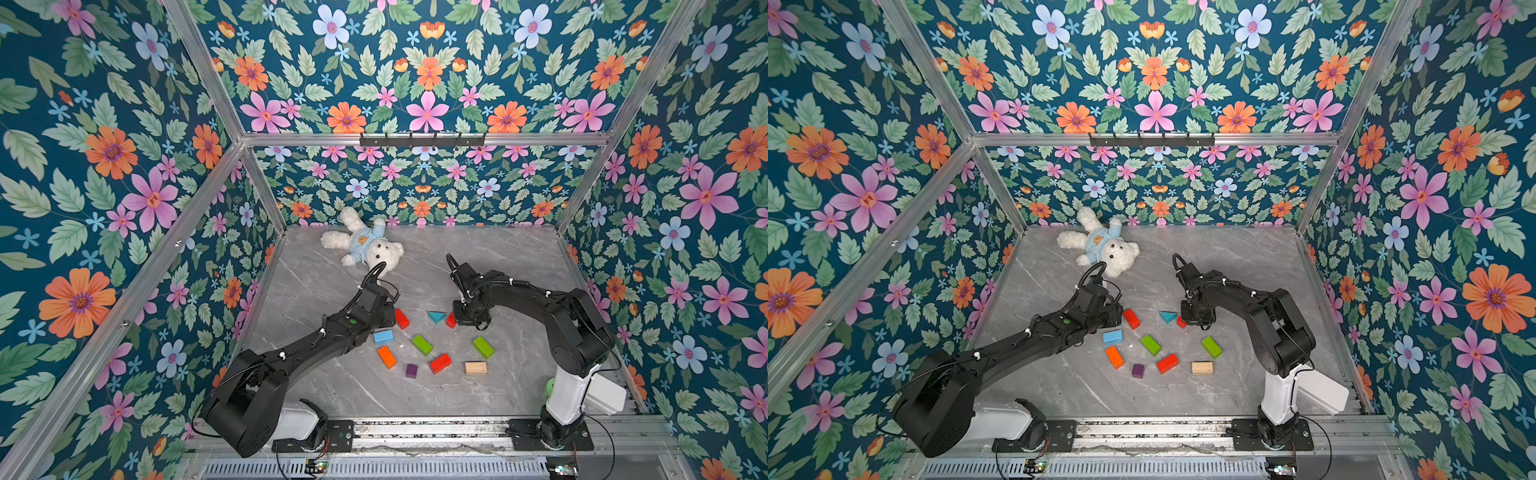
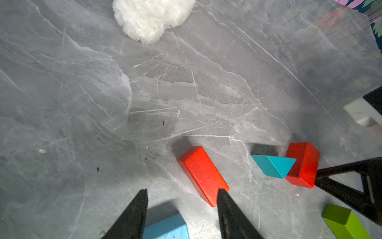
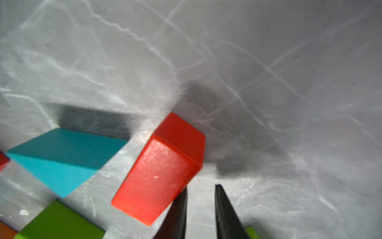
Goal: Assemble a heart with building blocks
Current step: Assemble the building block at the center of the board.
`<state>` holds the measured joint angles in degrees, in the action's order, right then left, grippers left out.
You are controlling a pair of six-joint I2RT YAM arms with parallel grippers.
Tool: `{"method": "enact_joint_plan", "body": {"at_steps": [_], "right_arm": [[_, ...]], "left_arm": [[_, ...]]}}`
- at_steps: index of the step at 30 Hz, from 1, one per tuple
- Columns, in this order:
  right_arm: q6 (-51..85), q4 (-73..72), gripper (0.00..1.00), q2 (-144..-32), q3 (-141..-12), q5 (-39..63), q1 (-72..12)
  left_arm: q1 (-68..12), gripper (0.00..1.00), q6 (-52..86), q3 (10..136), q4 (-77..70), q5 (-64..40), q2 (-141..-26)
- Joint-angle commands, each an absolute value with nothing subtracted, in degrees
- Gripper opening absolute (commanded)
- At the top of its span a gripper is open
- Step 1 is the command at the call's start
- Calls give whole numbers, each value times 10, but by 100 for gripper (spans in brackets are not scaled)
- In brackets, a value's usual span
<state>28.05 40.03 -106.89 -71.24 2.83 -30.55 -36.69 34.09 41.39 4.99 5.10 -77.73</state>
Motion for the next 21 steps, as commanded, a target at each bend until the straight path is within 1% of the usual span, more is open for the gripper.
{"method": "enact_joint_plan", "body": {"at_steps": [1,10,13,21], "right_arm": [[275,411,26,-1076,-721,15,-314],[291,412,26,-1075,-719,11,-320],[293,411,29,-1067,-716,5,-327],[300,415,30,-1076,-727,4,-332]], "left_arm": [[-366,57,349,414,52,61,-778],[-366,58,351,407,47,51,-780],[-365,58,362,400,37,37,-780],[-366,58,399,379,6,4,-785]]}}
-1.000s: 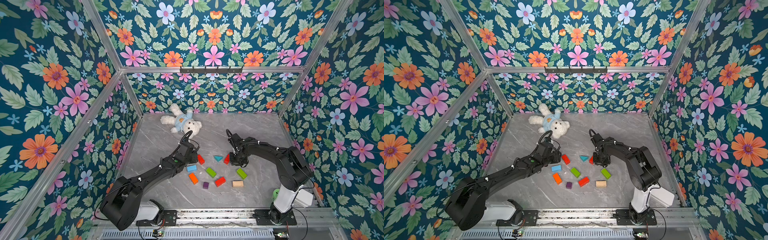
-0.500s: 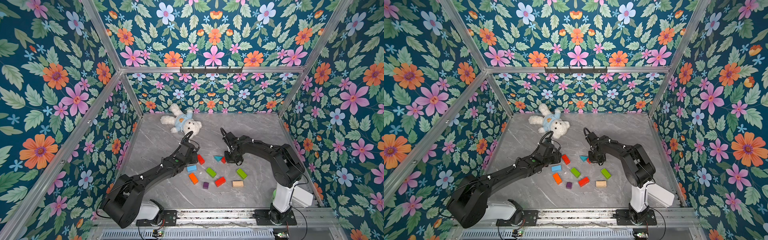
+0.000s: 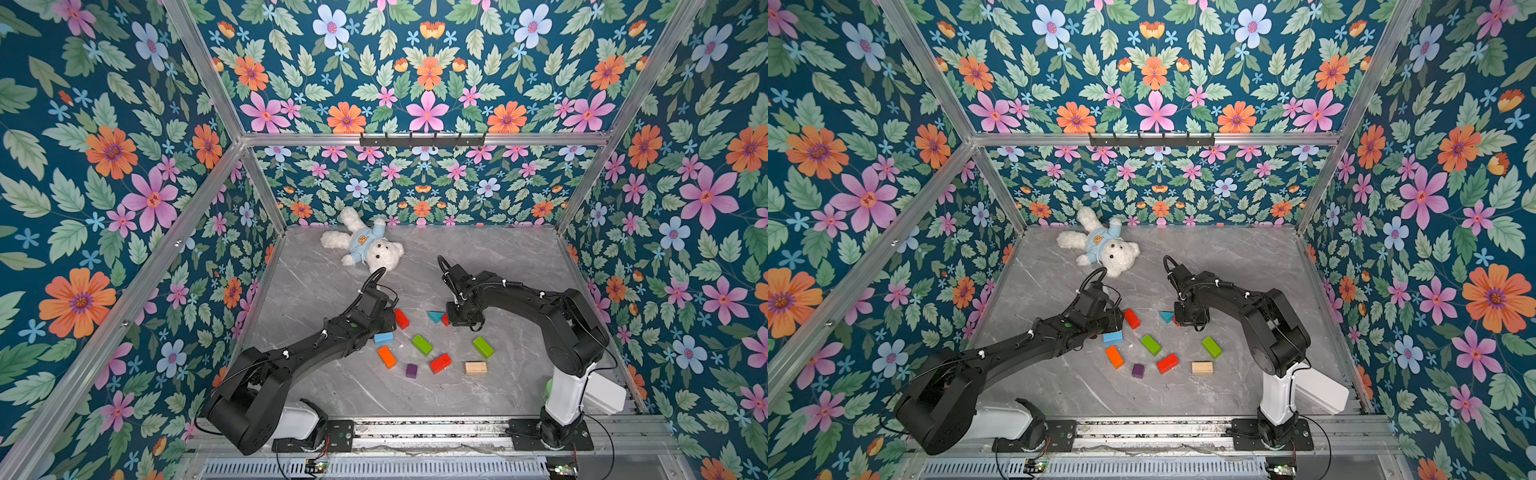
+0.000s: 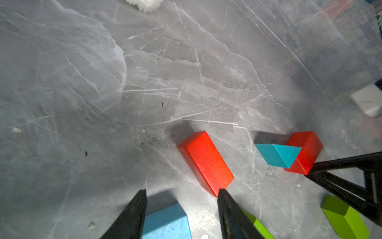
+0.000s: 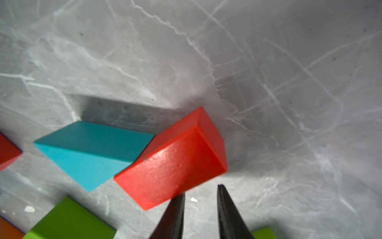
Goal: Assemble a heart with building blocks
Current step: Assemble the building block at the center of the board.
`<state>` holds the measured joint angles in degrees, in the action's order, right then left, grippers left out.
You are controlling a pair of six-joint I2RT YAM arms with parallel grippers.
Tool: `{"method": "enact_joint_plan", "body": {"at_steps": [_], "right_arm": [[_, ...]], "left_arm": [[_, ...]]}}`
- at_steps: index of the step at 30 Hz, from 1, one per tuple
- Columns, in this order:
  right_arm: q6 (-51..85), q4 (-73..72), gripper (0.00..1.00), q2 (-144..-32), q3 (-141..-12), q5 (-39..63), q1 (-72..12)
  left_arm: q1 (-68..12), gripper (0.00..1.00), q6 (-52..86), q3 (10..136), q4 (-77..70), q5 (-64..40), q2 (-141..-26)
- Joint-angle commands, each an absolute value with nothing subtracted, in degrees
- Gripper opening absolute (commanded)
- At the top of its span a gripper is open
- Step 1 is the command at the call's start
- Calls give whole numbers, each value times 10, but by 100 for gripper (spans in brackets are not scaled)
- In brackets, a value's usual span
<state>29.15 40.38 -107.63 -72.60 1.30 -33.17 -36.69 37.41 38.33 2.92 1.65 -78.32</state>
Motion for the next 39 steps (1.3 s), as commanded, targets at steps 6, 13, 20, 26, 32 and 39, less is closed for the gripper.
{"method": "enact_joint_plan", "body": {"at_steps": [6,13,20,26,32,39], "right_arm": [[307,434,31,-1030,-697,-14,-344],[317,453,38,-956,-661,-19,-353],[319,456,39,-913,-639,-20,-354],[321,449,39,-899,-629,-16,-354],[322,440,38,-886,-614,-21,-354],[326,427,35,-874,-594,-23,-354]], "left_arm": [[-366,67,430,381,-22,-28,-812],[-366,70,474,407,-27,-38,-863],[-366,66,505,436,-8,-45,-908],[-367,63,520,465,25,-46,-930],[-377,58,532,494,49,-46,-954],[-394,52,552,509,51,-48,-977]]}}
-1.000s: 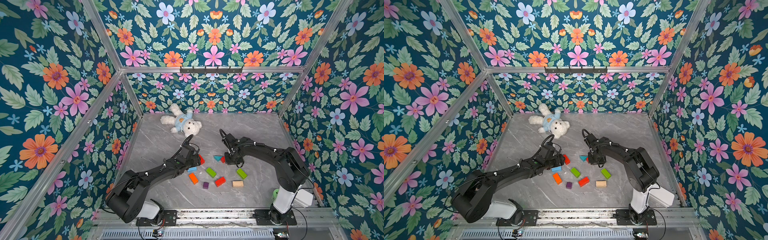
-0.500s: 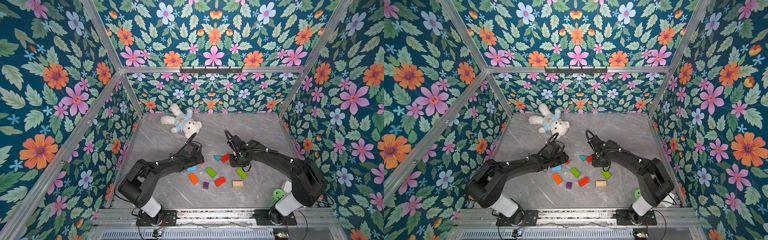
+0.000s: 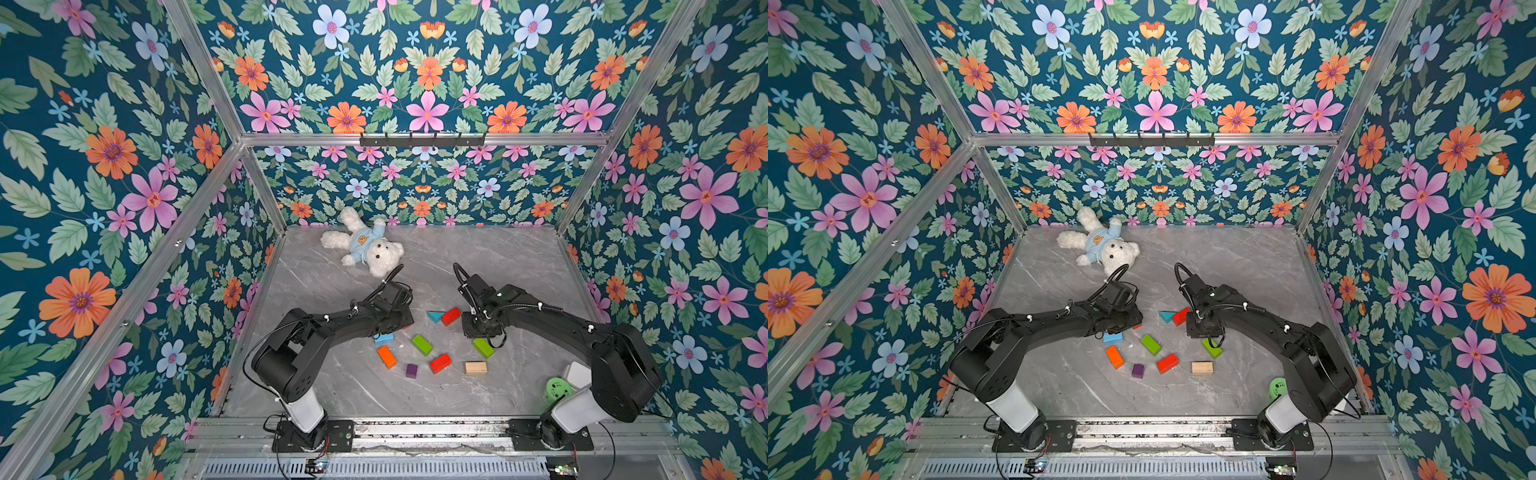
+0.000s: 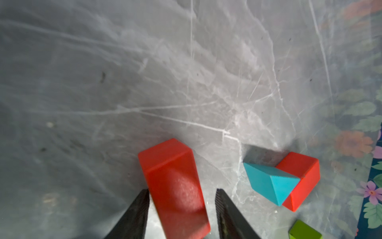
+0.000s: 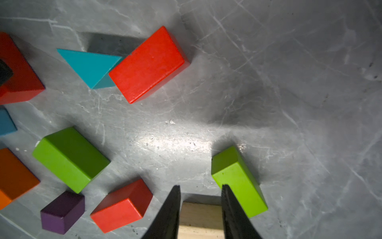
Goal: Assemble a heart with building blocks
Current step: Assemble the building block at the center of the board.
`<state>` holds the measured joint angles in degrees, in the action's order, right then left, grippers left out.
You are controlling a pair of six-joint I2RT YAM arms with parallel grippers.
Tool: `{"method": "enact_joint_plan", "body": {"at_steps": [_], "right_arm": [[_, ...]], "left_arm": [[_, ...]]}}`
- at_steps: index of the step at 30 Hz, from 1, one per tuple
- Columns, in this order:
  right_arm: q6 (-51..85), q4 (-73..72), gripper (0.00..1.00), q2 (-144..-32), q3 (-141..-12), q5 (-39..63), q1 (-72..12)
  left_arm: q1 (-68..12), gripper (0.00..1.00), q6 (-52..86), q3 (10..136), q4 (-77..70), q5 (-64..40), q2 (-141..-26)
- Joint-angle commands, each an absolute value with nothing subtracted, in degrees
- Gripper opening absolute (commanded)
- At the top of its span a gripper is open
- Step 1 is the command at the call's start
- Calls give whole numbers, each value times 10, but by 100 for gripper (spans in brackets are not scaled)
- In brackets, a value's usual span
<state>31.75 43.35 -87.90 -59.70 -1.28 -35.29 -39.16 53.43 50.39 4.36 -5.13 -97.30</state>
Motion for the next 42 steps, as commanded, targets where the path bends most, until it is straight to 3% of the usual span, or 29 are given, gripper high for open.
{"method": "enact_joint_plan", "body": {"at_steps": [1,10,17,20,26,32,35,39,42], "right_arm": [[327,427,34,-872,-592,-23,-354],[330,421,33,-853,-581,-25,-354],[330,413,33,-853,-573,-22,-354],[331,410,33,-854,-573,-19,-354],[331,413,34,-848,-575,-14,-354],[329,424,36,-830,-569,-16,-353],[330,426,37,-824,-565,-16,-353],[331,429,37,-823,-568,-15,-353],[333,431,38,-821,-571,-15,-354]], "left_arm": [[-395,52,555,511,51,-48,-980],[-399,41,569,548,51,-56,-1009],[-419,38,591,566,45,-72,-1025],[-430,41,607,565,42,-69,-1025],[-441,58,628,558,33,-64,-1017],[-441,61,619,546,66,-18,-952],[-441,57,608,525,80,-12,-923],[-440,40,587,498,94,-16,-926],[-439,32,579,493,85,-24,-949]]}}
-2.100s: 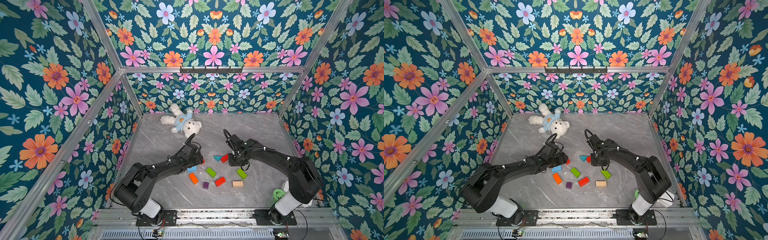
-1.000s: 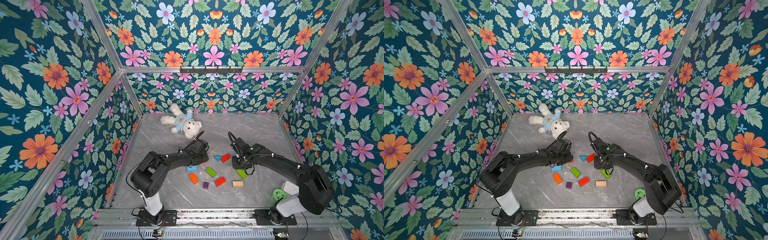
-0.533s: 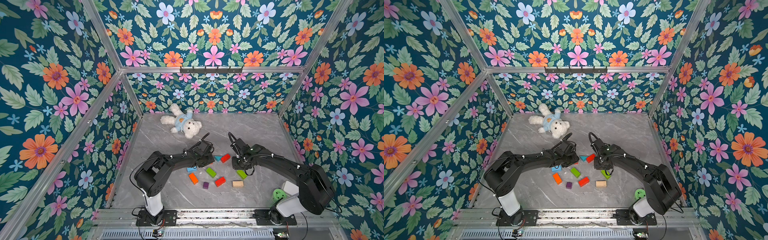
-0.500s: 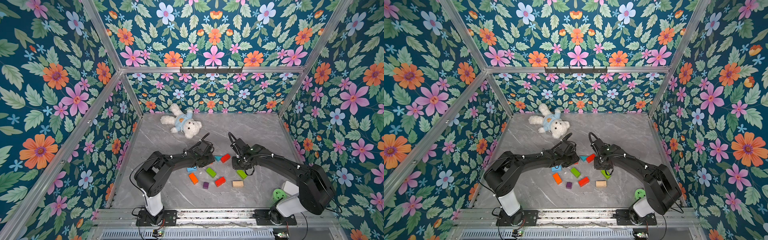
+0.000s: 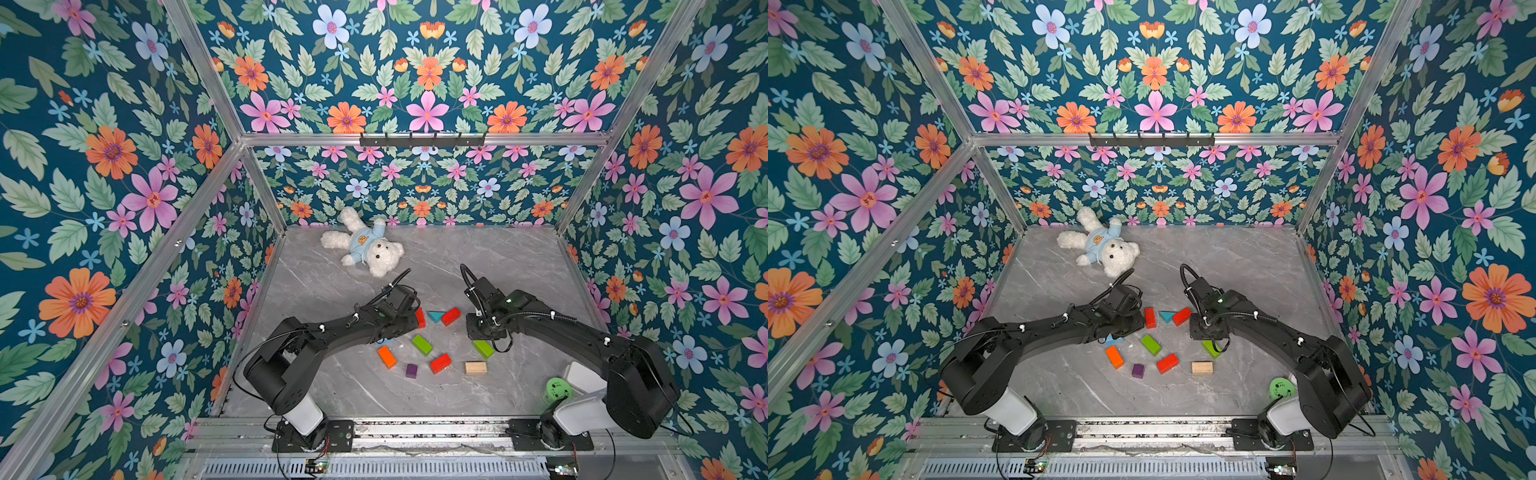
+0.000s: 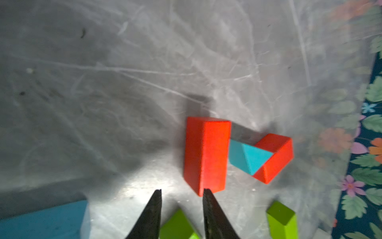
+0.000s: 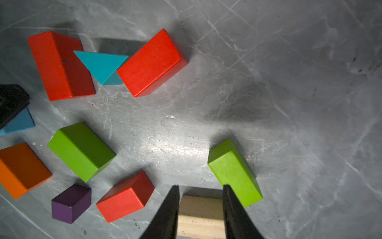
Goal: Assemble a heart with building blocks
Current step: Assemble the building block at the center of the board.
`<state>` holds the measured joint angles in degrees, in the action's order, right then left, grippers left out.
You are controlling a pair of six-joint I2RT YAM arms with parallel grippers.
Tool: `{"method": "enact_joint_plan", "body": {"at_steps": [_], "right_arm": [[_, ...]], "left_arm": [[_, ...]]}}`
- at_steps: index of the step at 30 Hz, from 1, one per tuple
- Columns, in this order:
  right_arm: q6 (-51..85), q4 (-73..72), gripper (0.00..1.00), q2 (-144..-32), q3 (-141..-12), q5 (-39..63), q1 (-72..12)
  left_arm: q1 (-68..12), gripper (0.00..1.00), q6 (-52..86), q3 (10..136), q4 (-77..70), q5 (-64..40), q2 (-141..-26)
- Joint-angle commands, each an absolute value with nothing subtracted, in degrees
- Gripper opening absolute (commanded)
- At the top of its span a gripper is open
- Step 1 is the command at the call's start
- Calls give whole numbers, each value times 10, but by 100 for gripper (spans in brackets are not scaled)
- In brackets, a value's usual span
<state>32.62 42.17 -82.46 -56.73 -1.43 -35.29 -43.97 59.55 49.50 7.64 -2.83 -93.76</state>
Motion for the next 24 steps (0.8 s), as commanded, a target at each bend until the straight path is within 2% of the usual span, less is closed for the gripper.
{"method": "enact_joint_plan", "body": {"at_steps": [1,13,24], "right_arm": [[334,432,38,-820,-573,-14,-354],[337,443,38,-816,-572,-16,-354],[339,440,38,-822,-572,-8,-354]], "left_arm": [[-439,32,576,497,81,-31,-958],[-439,30,536,571,80,-31,-1033],[-439,31,529,552,98,-12,-1009]]}}
